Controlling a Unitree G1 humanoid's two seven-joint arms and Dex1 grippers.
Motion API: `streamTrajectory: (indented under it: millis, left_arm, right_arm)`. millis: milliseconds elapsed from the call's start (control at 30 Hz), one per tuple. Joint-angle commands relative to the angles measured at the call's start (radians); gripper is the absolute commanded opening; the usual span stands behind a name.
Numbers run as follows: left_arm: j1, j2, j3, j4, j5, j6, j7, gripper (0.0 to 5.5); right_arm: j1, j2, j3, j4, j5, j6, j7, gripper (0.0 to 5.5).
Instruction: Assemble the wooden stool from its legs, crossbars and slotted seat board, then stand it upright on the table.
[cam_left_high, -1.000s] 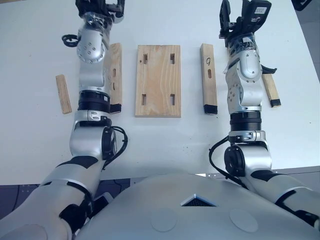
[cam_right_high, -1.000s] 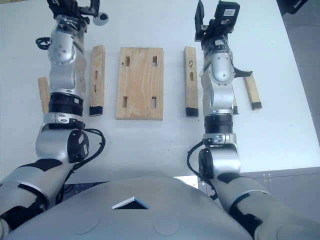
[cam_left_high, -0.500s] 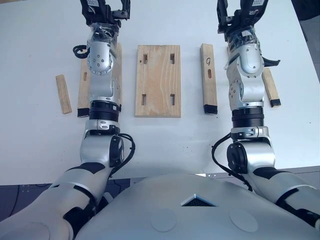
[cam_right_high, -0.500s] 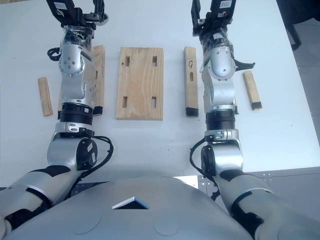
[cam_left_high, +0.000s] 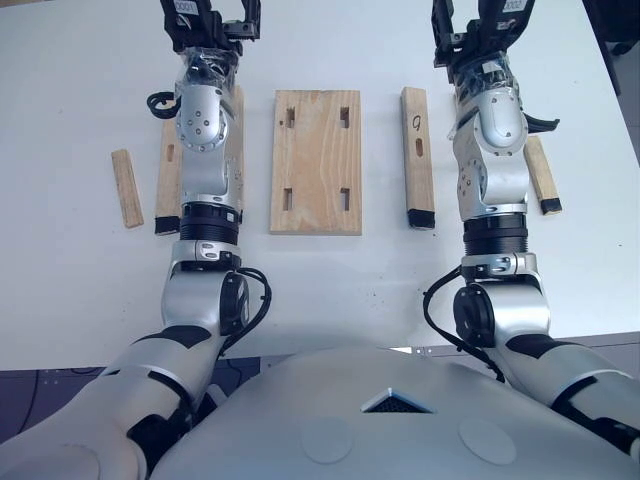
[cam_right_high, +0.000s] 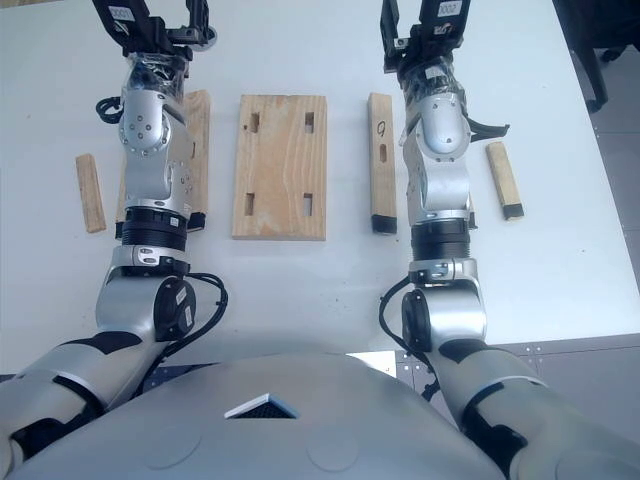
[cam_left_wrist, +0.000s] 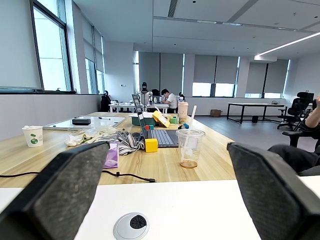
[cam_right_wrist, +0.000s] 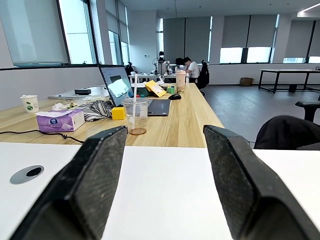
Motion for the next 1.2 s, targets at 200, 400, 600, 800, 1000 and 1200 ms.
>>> streamTrajectory:
  millis: [200, 400, 600, 800, 1000, 1200]
  left_arm:
    - [0.024, -0.002, -0.009, -0.03, -0.009, -0.023, -0.039, 3.45]
    - [0.073, 0.017, 0.027, -0.061, 0.012, 0.009, 0.026, 3.13]
    - [0.127, 0.016, 0.033, -0.117, 0.015, 0.038, 0.05, 3.13]
    - [0.13, 0.024, 0.034, -0.136, 0.014, 0.059, 0.045, 3.13]
    - [0.14, 0.029, 0.034, -0.156, 0.016, 0.078, 0.035, 3.1]
    - [0.151, 0.016, 0.033, -0.188, -0.01, 0.114, 0.016, 3.1]
  right_arm:
    - [0.012, -0.046, 0.001, -0.043, -0.022, 0.012, 0.008, 2.86]
    - [0.312, -0.413, -0.173, -0.204, 0.203, 0.145, 0.462, 2.86]
    - [0.546, -0.553, -0.3, -0.063, 0.329, 0.282, 0.678, 2.86]
    - [0.629, -0.535, -0.281, -0.009, 0.285, 0.251, 0.67, 2.86]
    - [0.714, -0.512, -0.249, -0.01, 0.252, 0.195, 0.639, 2.03]
    - [0.724, -0.497, -0.249, -0.013, 0.266, 0.18, 0.6, 1.31]
